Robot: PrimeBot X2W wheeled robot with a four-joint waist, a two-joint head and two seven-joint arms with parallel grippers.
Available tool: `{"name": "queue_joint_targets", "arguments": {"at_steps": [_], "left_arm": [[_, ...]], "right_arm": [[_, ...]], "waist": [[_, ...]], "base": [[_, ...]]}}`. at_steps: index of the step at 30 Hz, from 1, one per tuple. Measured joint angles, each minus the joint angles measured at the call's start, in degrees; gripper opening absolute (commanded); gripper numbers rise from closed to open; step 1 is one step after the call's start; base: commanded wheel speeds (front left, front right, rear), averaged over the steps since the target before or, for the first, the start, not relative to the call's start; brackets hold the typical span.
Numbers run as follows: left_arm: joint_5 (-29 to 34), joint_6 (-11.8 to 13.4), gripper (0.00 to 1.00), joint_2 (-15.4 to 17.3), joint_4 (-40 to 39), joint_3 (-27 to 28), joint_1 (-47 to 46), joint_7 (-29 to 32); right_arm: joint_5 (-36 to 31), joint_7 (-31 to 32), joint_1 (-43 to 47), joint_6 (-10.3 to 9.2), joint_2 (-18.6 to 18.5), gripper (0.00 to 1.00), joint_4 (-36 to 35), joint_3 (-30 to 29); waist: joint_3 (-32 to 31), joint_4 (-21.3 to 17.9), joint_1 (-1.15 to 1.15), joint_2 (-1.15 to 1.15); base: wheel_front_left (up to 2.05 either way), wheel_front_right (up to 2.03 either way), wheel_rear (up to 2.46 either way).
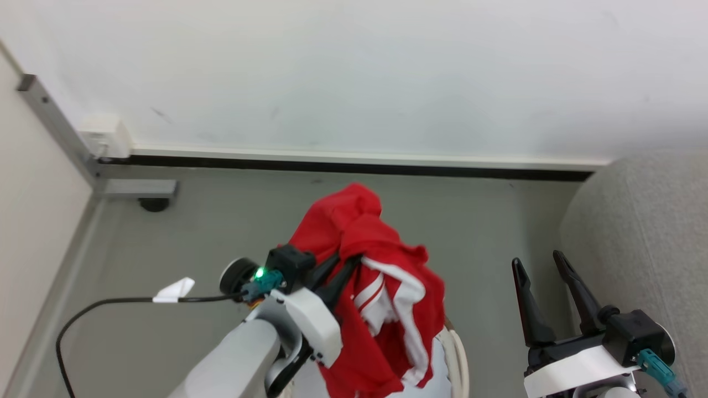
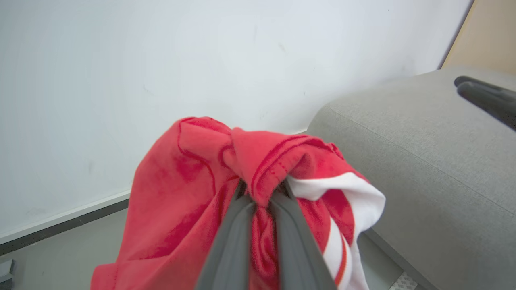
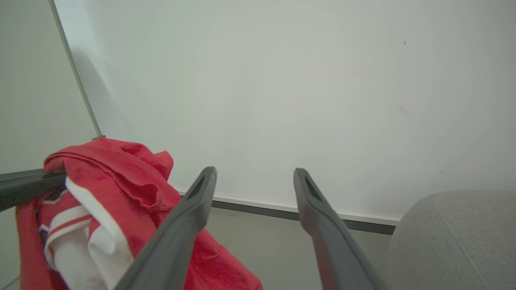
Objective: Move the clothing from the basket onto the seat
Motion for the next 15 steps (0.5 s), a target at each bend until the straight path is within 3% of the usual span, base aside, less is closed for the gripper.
{"name": "queue_joint_targets", "arguments": {"at_steps": [6,15], "left_arm": [[-0.1,0.1,0.0,-0.2,-6.6,3.4,-0.6,0.0],[0.2,1.6,0.0,1.5,-13.2,5.0,-3.8,1.5]], "right_arm": [[0.1,0.0,0.3,0.0,0.0,1.0,-0.2,0.7],[1.6,0.0,1.0,0.0,0.0,1.0,-1.8,2.0]], "waist": [[-1.6,2.2,0.0,0.0],[-1.9,2.1,0.0,0.0]], "base": [[0.0,0.0,0.0],[0.0,0.0,0.0]]}}
